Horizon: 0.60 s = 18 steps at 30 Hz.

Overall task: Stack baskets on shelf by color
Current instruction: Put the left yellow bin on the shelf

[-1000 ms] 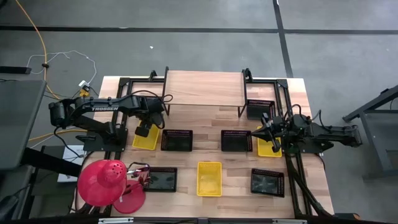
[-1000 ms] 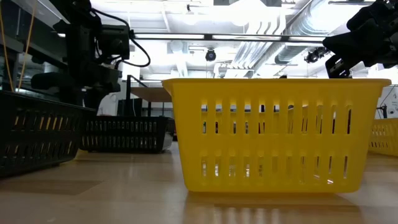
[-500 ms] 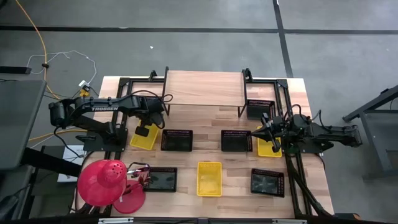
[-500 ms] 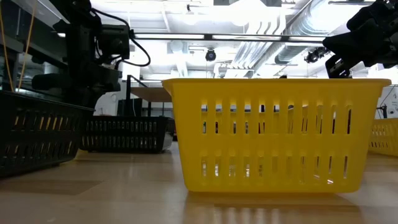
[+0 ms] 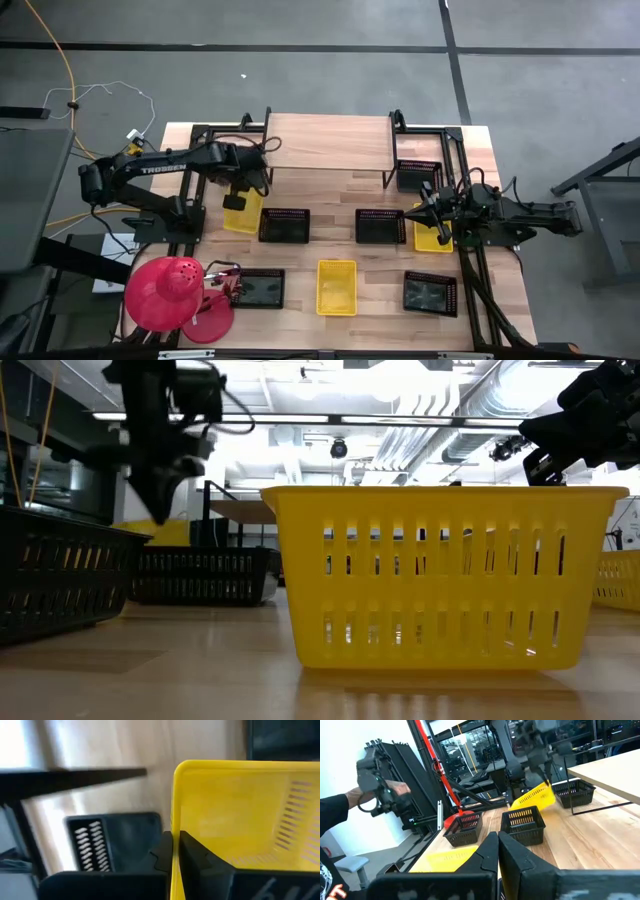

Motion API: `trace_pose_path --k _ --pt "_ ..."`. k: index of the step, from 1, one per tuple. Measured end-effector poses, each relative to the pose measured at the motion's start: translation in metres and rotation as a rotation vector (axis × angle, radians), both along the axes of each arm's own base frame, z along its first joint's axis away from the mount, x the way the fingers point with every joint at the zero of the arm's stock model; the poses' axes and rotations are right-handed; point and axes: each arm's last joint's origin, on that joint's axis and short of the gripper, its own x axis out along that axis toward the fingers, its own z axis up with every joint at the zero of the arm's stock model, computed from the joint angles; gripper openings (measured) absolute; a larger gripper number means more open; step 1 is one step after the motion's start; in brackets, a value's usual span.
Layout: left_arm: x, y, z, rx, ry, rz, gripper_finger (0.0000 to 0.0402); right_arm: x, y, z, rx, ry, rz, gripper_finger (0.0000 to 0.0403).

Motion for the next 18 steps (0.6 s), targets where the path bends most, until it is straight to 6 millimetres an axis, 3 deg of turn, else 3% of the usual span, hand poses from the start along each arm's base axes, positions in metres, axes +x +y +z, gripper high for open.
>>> trace_pose_path --k 18 --pt "0.028 -0.014 0.094 0.086 -0.27 -0.09 0.0 0.0 0.0 0.0 0.0 0.0 0.0 0.0"
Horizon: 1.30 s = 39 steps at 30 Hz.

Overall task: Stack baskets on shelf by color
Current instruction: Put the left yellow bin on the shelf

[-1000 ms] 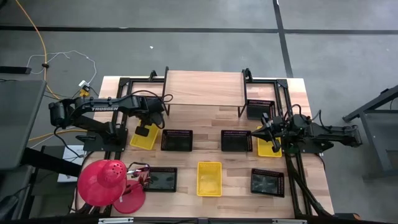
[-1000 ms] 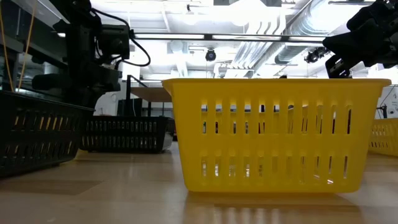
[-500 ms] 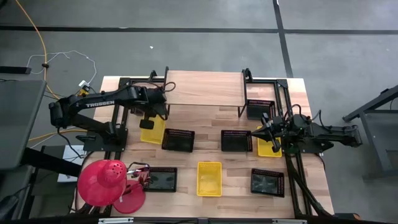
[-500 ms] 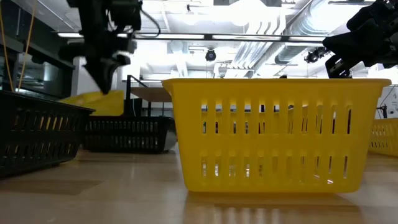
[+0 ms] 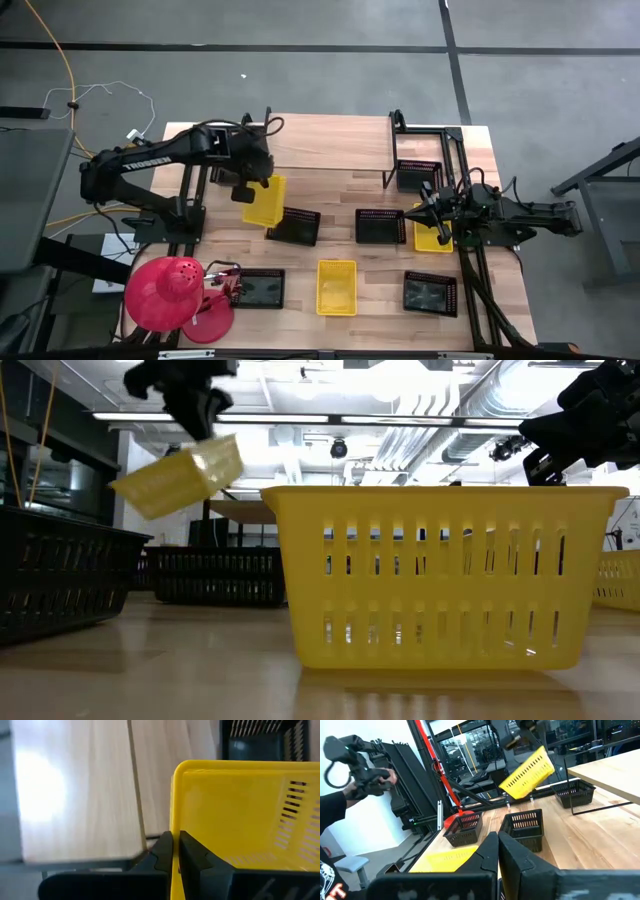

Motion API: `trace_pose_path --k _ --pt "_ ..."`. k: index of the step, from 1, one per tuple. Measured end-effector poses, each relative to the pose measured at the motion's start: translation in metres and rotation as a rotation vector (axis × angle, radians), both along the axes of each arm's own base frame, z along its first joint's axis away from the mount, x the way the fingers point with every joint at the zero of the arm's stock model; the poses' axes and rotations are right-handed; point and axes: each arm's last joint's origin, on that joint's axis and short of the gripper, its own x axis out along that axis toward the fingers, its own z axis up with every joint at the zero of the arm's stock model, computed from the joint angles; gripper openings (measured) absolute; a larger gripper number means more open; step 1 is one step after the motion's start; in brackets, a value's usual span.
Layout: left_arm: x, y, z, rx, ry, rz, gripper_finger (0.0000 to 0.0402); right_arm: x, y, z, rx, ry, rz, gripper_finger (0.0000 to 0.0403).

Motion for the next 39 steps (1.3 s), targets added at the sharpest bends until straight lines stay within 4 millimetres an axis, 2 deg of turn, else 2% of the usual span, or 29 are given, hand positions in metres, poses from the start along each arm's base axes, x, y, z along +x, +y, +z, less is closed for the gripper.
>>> trace_pose_path --k 7,14,17,21,25,28,33,39 --pt "0.022 0.002 0.017 0.197 -0.095 -0.047 0.0 0.0 0.0 0.0 0.0 0.0 0.0 0.0" --pt "0.053 0.021 0.034 0.241 -0.082 -0.032 0.0 0.0 0.0 0.0 0.0 0.0 0.0 0.0" --pt "0.065 0.033 0.048 0.265 -0.086 -0.035 0.0 0.0 0.0 0.0 0.0 0.0 0.0 0.0" --pt "0.069 0.054 0.067 0.277 -0.083 0.011 0.0 0.0 0.0 0.0 0.0 0.0 0.0 0.0" --pt "0.059 0.072 0.08 0.26 -0.034 0.071 0.0 0.0 0.0 0.0 0.0 0.0 0.0 0.0" --pt "0.051 0.085 0.081 0.248 0.004 0.109 0.0 0.0 0.0 0.0 0.0 0.0 0.0 0.0" --pt "0.045 0.106 0.071 0.225 0.064 0.159 0.0 0.0 0.0 0.0 0.0 0.0 0.0 0.0" --pt "0.051 0.126 0.053 0.19 0.116 0.172 0.0 0.0 0.0 0.0 0.0 0.0 0.0 0.0"
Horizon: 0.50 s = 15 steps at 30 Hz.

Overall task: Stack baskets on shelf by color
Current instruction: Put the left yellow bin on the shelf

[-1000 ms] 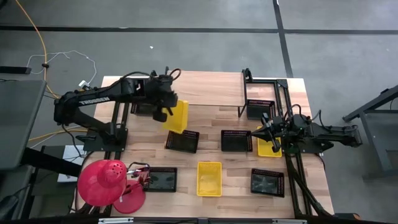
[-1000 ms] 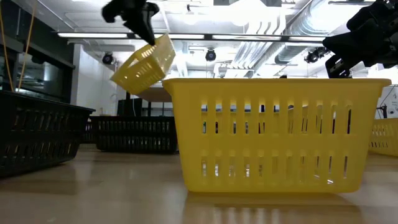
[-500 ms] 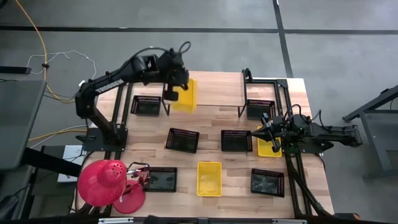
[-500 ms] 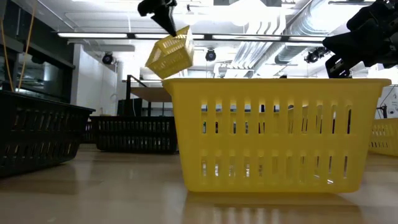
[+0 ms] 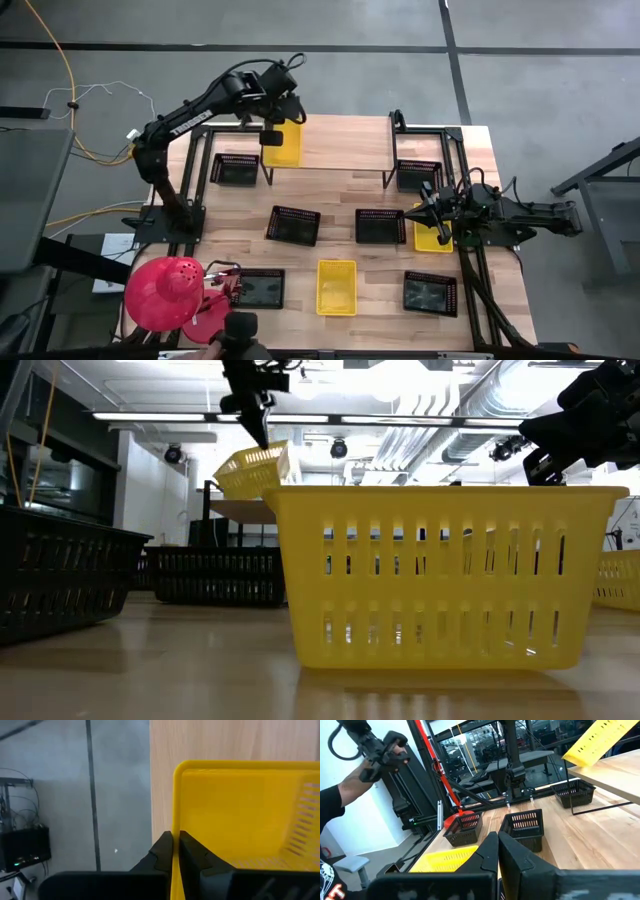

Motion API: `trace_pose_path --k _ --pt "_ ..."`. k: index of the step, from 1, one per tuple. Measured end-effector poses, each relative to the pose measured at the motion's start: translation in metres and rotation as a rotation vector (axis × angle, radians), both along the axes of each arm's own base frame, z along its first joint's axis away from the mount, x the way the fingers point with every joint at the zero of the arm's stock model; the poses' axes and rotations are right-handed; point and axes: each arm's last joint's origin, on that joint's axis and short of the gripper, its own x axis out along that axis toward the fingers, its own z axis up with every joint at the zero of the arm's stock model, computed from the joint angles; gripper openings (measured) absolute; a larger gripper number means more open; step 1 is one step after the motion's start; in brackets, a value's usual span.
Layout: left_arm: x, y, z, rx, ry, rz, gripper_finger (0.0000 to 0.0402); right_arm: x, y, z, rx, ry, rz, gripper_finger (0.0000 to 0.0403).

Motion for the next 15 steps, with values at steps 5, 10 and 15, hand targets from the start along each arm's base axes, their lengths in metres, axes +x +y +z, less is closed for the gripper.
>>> trace_pose_path --k 5,10,15 --pt "0.009 0.007 -0.013 -0.032 0.024 -0.005 0.0 0.0 0.0 0.0 0.0 0.0 0.0 0.0" --pt "0.014 0.013 -0.023 -0.029 0.061 0.018 0.0012 0.0 0.0 0.0 0.0 0.0 0.0 0.0" --pt "0.018 0.018 -0.032 -0.028 0.096 0.027 0.0035 0.0 0.0 0.0 0.0 0.0 0.0 0.0"
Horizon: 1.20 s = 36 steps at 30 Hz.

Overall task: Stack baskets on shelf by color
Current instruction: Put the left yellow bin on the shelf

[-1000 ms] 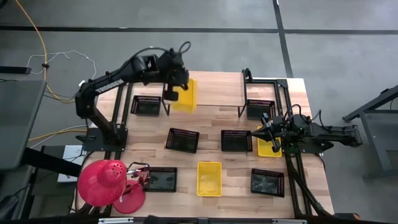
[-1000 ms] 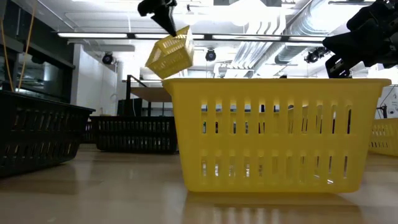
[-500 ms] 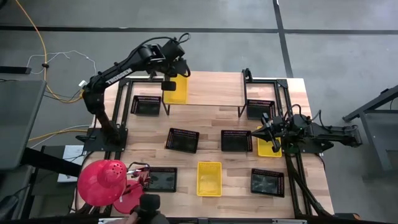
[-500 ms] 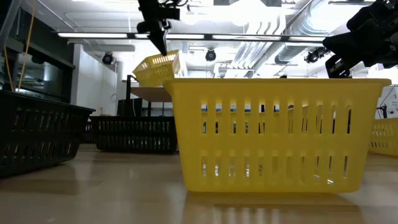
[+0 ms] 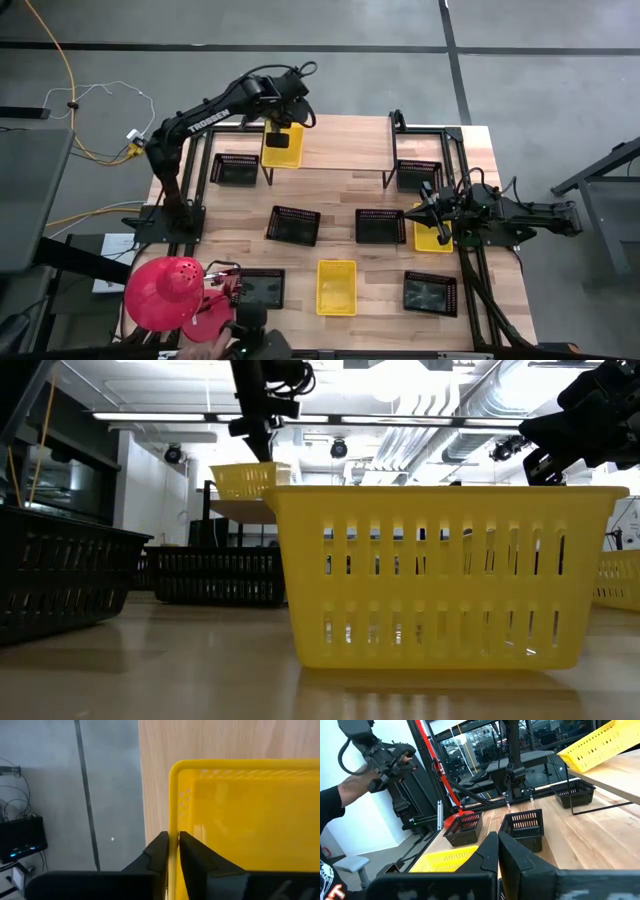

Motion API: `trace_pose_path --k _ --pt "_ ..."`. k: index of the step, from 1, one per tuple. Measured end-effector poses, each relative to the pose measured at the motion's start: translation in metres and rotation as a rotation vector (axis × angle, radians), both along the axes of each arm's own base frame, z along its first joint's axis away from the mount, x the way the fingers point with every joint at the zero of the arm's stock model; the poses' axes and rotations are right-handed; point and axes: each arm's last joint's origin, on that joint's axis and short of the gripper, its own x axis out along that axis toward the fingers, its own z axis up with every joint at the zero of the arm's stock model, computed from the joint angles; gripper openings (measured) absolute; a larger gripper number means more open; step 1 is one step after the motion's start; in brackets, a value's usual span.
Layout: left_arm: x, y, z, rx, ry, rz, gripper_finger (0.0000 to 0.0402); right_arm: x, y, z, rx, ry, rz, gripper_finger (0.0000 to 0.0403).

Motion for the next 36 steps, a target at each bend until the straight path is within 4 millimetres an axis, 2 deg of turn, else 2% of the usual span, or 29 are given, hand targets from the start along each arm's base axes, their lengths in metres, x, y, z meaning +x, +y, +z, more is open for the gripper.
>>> trace_pose_path --k 7,13,22,26,31,36 --pt "0.0 0.008 -0.007 -0.011 0.015 0.016 0.0064 0.0 0.0 0.0 0.0 0.0 0.0 0.0" --pt "0.002 0.011 -0.006 0.009 -0.017 0.019 0.0082 0.0 0.0 0.0 0.0 0.0 0.0 0.0" --pt "0.007 0.001 0.017 0.039 -0.085 0.013 0.0112 0.0 0.0 0.0 0.0 0.0 0.0 0.0" --pt "0.005 -0.006 0.016 -0.044 -0.084 0.005 0.0085 0.0 0.0 0.0 0.0 0.0 0.0 0.0" --pt "0.0 -0.004 0.001 -0.146 -0.067 0.016 0.001 0.0 0.0 0.0 0.0 0.0 0.0 0.0" --pt "-0.005 0.004 -0.014 -0.181 -0.053 0.053 0.0004 0.0 0.0 0.0 0.0 0.0 0.0 0.0"
